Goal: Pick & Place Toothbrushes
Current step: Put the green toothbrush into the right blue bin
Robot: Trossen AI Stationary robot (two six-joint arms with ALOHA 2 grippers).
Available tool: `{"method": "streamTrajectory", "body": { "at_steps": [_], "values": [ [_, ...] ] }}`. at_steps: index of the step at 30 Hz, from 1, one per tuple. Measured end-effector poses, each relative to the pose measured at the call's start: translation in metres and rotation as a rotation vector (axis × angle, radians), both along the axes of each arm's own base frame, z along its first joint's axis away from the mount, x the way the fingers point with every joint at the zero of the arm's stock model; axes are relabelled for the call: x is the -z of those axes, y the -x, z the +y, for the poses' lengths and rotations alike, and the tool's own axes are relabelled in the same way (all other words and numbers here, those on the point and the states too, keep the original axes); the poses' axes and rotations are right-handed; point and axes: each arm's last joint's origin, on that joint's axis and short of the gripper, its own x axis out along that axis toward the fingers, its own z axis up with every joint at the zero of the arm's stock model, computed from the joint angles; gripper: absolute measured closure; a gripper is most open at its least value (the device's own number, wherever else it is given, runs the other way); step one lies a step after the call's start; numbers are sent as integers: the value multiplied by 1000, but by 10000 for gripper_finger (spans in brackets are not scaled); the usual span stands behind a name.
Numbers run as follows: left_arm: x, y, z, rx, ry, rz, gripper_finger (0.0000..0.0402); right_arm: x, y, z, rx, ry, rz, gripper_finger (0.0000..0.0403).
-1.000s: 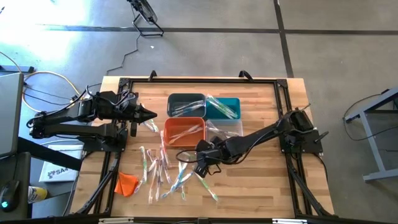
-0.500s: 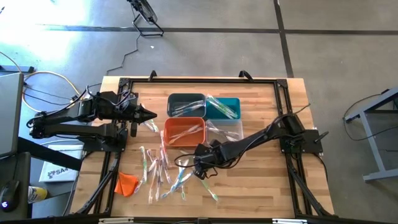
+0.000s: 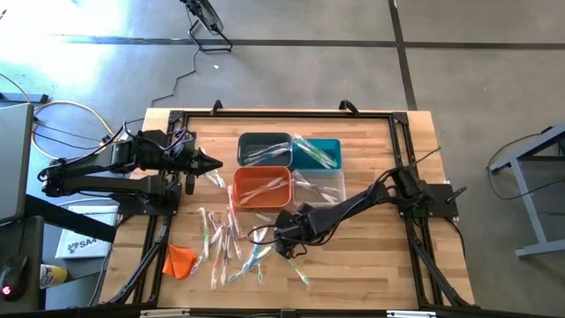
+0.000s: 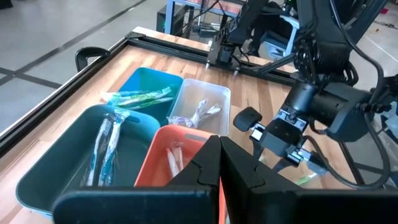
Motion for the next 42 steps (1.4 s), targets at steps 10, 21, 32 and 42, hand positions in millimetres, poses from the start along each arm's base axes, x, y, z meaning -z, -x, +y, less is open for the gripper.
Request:
{"method": "streamTrajectory", "body": {
  "at_steps": [10,21,32,42],
  "values": [
    [3,1,0,-1,4,29,401,4,-1,2,-6,-5,6,256],
    [3,1,0,-4,3,33,401,4,1,4,-30,-61,34,353],
    [3,1,0,-8,3,33,401,4,5,5,-65,-147,104,401],
    [3,1,0,-8,3,34,401,-30,12,2,-55,-114,23,401]
  ]
}}
